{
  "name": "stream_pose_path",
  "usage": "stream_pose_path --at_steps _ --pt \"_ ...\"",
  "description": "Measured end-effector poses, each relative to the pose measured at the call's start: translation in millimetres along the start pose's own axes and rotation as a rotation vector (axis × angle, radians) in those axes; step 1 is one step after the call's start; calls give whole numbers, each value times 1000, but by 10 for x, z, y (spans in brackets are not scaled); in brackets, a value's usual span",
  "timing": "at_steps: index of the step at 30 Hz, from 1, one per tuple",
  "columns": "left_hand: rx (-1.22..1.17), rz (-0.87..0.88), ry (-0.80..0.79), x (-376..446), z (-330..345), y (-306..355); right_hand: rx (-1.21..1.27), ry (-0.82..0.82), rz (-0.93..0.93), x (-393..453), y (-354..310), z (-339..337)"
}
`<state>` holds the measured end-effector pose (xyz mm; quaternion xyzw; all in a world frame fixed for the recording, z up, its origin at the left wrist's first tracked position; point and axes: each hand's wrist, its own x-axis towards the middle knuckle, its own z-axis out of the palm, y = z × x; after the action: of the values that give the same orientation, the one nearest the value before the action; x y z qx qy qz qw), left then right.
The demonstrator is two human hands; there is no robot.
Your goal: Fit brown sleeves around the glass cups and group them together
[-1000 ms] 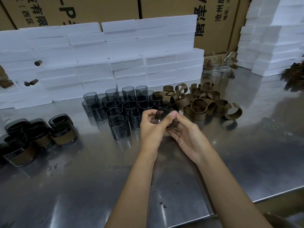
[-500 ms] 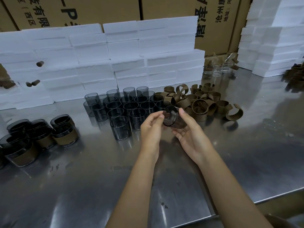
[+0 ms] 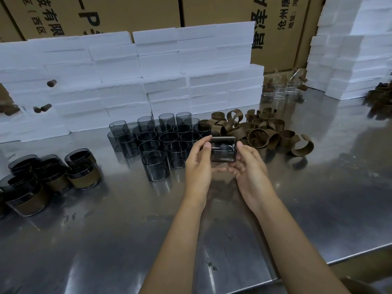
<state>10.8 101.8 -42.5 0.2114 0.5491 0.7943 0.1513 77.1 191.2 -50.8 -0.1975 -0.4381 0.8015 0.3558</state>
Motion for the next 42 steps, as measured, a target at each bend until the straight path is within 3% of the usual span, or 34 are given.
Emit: stream_pose_path --at_steps 5,11,16,25,32,36,42 --pt "-102 -97 -34 -13 16 9 -80 -18 -55 -13 23 -6" --pt "-122 -231 -99 -20 20 27 -579 6 -362 -124 69 58" --pt "-77 -318 -146 -2 21 7 -791 114 -504 -133 83 43" --pt "-94 -323 -206 30 -31 -52 -819 142 -597 -56 123 -15" --pt "-152 -337 -165 52 -60 -68 -594 232 -458 -34 60 -8" --pt "-229 -384 -134 97 -82 -72 -1170 492 -570 11 14 -99" --pt "-277 -416 -149 142 -122 -100 -1679 310 -540 208 -70 -80"
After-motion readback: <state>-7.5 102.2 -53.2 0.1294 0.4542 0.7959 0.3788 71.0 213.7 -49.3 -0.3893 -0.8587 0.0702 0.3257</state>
